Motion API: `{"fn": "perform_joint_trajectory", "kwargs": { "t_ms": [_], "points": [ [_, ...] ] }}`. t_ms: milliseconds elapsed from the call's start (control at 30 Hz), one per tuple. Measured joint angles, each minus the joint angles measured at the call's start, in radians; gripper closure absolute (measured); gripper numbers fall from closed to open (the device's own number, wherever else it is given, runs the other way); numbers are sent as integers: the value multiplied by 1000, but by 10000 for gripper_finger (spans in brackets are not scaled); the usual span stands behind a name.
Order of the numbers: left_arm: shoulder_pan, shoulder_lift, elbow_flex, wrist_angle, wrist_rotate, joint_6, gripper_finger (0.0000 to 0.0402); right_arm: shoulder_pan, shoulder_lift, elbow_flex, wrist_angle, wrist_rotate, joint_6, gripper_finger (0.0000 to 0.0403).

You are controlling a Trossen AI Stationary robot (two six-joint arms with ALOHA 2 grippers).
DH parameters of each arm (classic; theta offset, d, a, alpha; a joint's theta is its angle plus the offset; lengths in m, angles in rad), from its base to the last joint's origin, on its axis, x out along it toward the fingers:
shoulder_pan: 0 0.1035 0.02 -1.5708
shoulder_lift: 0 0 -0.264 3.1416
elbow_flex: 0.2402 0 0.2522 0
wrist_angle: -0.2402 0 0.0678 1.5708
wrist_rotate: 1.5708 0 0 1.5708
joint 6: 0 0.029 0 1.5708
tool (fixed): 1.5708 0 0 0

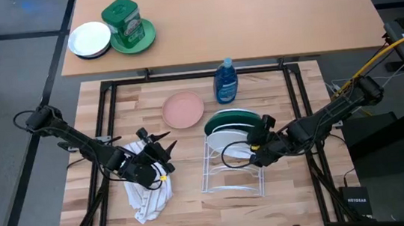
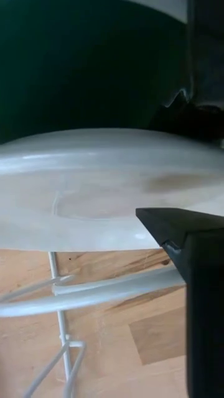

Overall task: Sort dishes
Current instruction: Put the white plate in the dish rack, then put the pink plate in the dish rack

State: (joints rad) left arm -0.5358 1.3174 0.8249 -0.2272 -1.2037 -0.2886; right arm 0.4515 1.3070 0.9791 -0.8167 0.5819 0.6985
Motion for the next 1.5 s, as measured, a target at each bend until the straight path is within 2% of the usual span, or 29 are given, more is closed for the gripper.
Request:
{"fn": "perform_joint_trajectory", "kwargs": {
  "t_ms": [300, 1400, 1500],
  "points": [
    [0, 0, 0, 0, 0, 0, 229, 0, 0, 15, -23, -19, -2, 221],
    [0, 0, 0, -11, 21, -14, 229, 0, -1, 313, -394, -108, 1, 219],
    [11, 0, 0, -50, 76, -66, 229, 0, -1, 329, -400, -123, 0, 219]
  ]
}}
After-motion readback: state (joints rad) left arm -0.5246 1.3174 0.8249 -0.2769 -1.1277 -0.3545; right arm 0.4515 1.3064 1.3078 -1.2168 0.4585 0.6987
